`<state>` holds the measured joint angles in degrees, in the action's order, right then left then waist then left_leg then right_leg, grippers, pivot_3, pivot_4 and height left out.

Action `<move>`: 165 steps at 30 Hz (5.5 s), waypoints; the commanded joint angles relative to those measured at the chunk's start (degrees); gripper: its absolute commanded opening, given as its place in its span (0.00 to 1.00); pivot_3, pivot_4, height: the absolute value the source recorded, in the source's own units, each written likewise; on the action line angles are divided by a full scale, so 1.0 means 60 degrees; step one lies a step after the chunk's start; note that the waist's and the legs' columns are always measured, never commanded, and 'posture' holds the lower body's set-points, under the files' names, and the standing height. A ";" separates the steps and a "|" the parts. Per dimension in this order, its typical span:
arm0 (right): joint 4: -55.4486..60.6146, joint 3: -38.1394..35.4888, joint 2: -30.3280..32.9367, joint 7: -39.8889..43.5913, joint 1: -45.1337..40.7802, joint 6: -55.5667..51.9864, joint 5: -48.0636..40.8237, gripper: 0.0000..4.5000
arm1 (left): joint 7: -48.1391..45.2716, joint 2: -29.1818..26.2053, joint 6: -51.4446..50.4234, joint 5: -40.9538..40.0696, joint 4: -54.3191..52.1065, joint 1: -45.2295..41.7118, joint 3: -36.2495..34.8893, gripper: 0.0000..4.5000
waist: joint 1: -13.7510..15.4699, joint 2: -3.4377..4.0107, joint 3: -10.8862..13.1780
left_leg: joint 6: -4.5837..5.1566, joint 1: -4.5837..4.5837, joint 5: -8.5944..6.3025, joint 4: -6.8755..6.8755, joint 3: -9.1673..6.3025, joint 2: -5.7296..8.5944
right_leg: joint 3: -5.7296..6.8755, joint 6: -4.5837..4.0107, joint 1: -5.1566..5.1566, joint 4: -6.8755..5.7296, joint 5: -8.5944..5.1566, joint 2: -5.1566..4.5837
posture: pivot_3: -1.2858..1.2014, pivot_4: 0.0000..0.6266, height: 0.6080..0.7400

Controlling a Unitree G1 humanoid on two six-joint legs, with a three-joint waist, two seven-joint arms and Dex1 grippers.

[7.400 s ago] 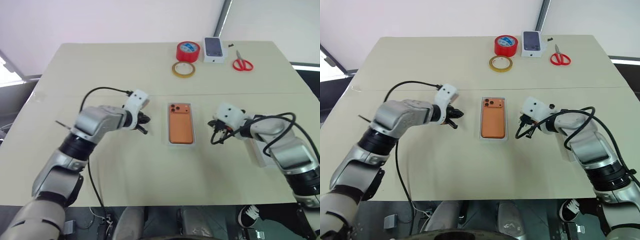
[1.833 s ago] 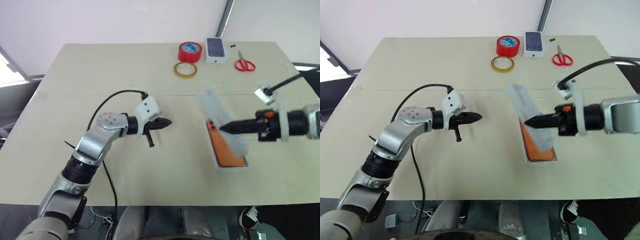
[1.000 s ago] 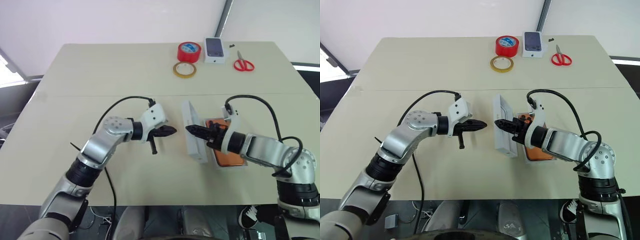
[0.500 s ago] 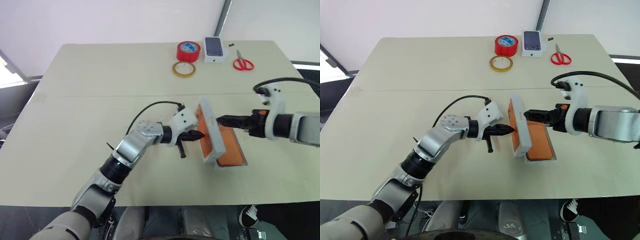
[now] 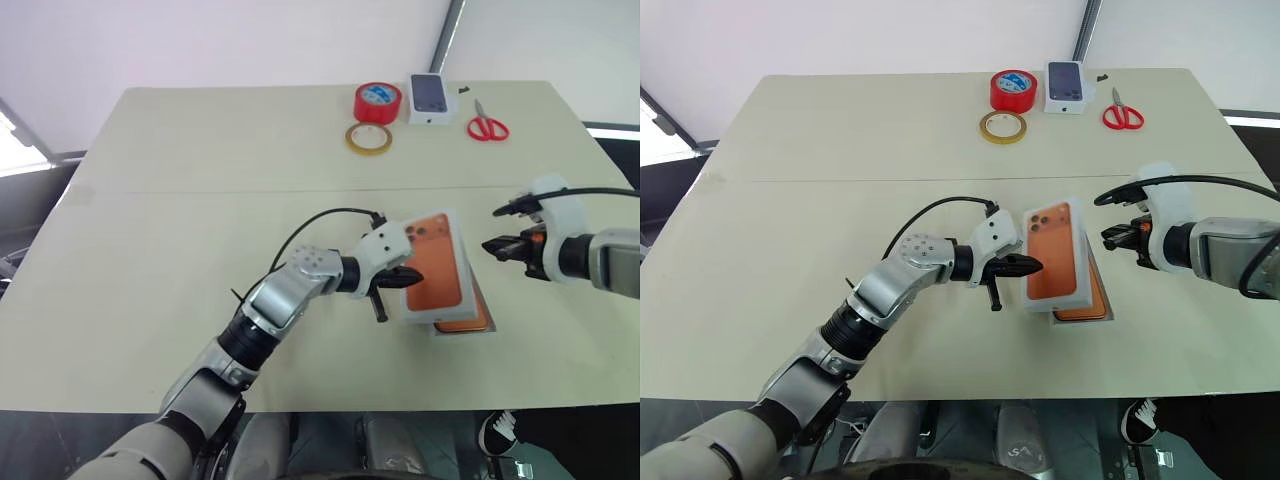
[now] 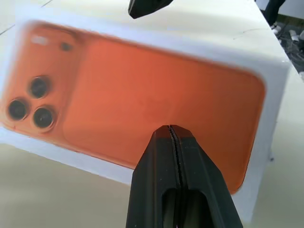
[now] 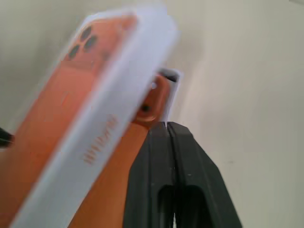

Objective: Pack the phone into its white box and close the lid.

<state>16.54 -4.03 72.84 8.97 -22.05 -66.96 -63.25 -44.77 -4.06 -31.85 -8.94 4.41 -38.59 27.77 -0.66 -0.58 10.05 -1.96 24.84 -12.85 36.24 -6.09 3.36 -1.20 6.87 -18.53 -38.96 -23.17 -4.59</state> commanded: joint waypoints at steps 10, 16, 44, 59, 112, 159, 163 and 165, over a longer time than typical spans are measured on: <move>0.0699 0.1159 -0.0168 0.2380 0.0080 0.1535 0.4165 0.01 | 0.1769 -0.0366 -0.0261 0.1006 0.1627 -0.1272 -0.1214 0.00 | -0.0010 -0.0003 0.0001 | -0.0001 0.0000 0.0000 0.0001 0.0001 0.0001 | -0.0001 0.0000 -0.0005 -0.0004 0.0000 -0.0001 | 0.52 0.24 1.00; 0.0809 0.1427 -0.0506 0.3037 0.0014 0.1611 0.5118 0.01 | 0.0430 -0.0520 -0.0337 0.1274 0.2089 -0.1404 -0.0127 0.00 | 0.0047 -0.0002 0.0002 | -0.0020 0.0006 0.0011 -0.0001 -0.0003 0.0007 | 0.0001 0.0000 -0.0011 -0.0007 0.0000 -0.0006 | 0.52 0.24 1.00; 0.1797 0.0181 -0.0742 0.4831 0.1767 0.1564 0.6609 0.01 | -0.0682 0.0927 -0.0791 0.0668 0.0625 -0.1105 0.0085 0.00 | 0.0008 -0.0001 0.0001 | -0.0021 0.0013 0.0012 0.0009 -0.0013 0.0013 | 0.0008 0.0000 -0.0011 -0.0009 0.0000 -0.0010 | 0.52 0.24 1.00; 0.1749 0.0299 -0.1155 0.4885 0.1527 0.1421 0.7106 0.01 | -0.0560 0.0794 -0.0959 0.0845 0.0893 -0.1119 0.0087 0.00 | 0.0008 0.0000 0.0001 | -0.0026 0.0013 0.0015 0.0010 -0.0012 0.0013 | 0.0008 0.0000 -0.0011 -0.0010 0.0000 -0.0010 | 0.52 0.24 1.00; 0.2950 -0.2429 -0.0917 0.6978 0.3812 0.2059 0.6627 0.01 | 0.0442 0.1134 0.0236 0.0702 0.3010 -0.2213 -0.1032 0.00 | 0.0164 -0.0004 0.0002 | -0.0007 0.0015 0.0004 0.0051 -0.0010 0.0017 | 0.0017 0.0002 0.0009 -0.0014 0.0000 -0.0014 | 0.52 0.24 1.00; 0.0610 0.0408 -0.1682 0.5643 0.1189 0.2430 0.7964 0.01 | -0.0968 0.0712 -0.0651 0.1217 0.1588 -0.1204 0.0726 0.00 | 0.0037 -0.0034 -0.0043 | 0.0019 0.0030 -0.0012 0.0113 -0.0024 0.0018 | 0.0016 0.0018 0.0016 -0.0023 0.0005 -0.0010 | 0.52 0.24 1.00; 0.0662 0.0335 -0.1662 0.5667 0.1303 0.2448 0.7956 0.01 | -0.0662 0.0935 -0.0314 0.1000 0.1649 -0.1225 0.0287 0.00 | 0.0023 -0.0033 -0.0043 | 0.0019 0.0030 -0.0012 0.0113 -0.0025 0.0019 | 0.0017 0.0018 0.0016 -0.0023 0.0005 -0.0011 | 0.52 0.24 1.00; 0.0670 0.0276 -0.1638 0.5693 0.1384 0.2474 0.7965 0.01 | -0.0572 0.0995 -0.0228 0.0939 0.1658 -0.1233 0.0129 0.00 | 0.0016 -0.0033 -0.0042 | 0.0019 0.0031 -0.0013 0.0113 -0.0025 0.0019 | 0.0017 0.0017 0.0015 -0.0023 0.0005 -0.0011 | 0.52 0.24 1.00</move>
<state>19.38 -1.05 62.88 42.49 -13.87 -53.14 -15.26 -48.86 0.30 -35.44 -1.85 16.11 -44.77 30.53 -0.56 -0.78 9.79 -1.85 25.02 -12.92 36.92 -6.25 3.47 -1.09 6.97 -18.44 -39.10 -23.14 -4.65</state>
